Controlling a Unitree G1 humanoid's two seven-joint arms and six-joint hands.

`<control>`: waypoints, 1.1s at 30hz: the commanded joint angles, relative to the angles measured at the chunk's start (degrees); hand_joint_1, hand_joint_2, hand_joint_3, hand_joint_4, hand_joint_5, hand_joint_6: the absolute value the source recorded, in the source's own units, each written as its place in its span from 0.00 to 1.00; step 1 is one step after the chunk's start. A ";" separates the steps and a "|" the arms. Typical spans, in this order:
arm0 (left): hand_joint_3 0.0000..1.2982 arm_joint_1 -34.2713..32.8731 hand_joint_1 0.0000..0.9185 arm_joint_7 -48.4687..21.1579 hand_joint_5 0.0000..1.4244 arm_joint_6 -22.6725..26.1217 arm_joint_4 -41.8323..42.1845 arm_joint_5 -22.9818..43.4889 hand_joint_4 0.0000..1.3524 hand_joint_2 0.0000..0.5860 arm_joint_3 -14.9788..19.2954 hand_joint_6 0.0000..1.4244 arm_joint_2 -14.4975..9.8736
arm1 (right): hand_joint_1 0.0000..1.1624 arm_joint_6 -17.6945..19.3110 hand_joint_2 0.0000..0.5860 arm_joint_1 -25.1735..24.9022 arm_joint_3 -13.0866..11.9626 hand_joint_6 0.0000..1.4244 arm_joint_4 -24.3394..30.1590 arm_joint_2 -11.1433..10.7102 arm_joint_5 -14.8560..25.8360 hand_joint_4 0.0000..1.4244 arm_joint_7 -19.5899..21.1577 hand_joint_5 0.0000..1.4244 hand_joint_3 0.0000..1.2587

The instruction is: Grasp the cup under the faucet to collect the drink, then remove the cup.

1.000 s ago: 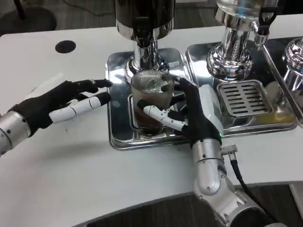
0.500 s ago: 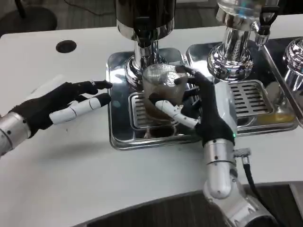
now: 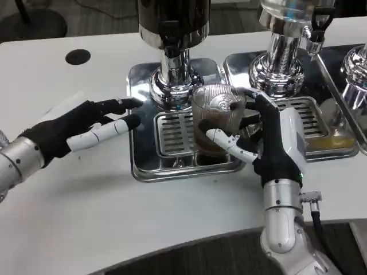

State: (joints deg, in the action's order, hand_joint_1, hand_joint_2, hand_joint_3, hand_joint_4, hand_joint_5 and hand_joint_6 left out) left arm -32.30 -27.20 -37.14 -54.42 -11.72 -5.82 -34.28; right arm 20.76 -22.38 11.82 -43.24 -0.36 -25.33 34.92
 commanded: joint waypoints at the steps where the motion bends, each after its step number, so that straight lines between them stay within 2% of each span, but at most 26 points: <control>1: 0.14 -0.94 0.00 -0.73 0.08 -1.30 -0.13 -0.20 0.08 0.21 -0.57 0.15 0.06 | 0.59 1.28 0.35 0.67 -0.58 0.78 5.06 0.68 0.31 0.37 0.78 0.52 0.37; 11: 0.14 -0.76 0.00 -1.33 0.08 -2.31 0.40 0.01 0.08 0.21 -0.66 0.15 0.51 | 0.59 -0.81 0.35 5.12 -0.99 0.79 14.20 0.23 -0.27 0.38 -0.82 0.54 0.38; 15: 0.14 -0.32 0.00 -1.25 0.08 -3.25 1.75 -0.22 0.08 0.21 -0.91 0.15 0.86 | 0.60 -2.17 0.35 7.99 -0.95 0.79 18.37 -1.24 -1.53 0.38 -1.83 0.54 0.38; 21: 0.14 1.22 0.00 -2.16 0.08 -4.13 5.39 0.74 0.08 0.22 -1.14 0.15 1.20 | 0.60 -2.66 0.35 10.81 -1.64 0.79 22.32 -1.60 -1.46 0.39 -3.12 0.54 0.38; 27: 0.14 5.80 0.00 -4.40 0.08 -3.29 13.52 4.18 0.08 0.22 -0.12 0.15 0.51 | 0.60 -3.14 0.35 15.95 -1.38 0.79 30.43 -1.29 -1.35 0.39 -5.74 0.54 0.38; 33: 0.14 13.42 0.00 -6.60 0.08 -0.09 24.25 8.23 0.08 0.22 2.14 0.15 -1.28 | 0.59 -3.70 0.36 21.57 -0.69 0.79 37.84 -1.02 -1.80 0.39 -8.05 0.54 0.39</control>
State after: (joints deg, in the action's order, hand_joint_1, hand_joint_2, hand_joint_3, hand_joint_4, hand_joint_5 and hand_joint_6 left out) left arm -22.43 -32.52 -38.82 -34.56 -5.40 -4.96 -33.94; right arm 16.59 -2.72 11.10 -9.74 -1.97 -27.37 27.26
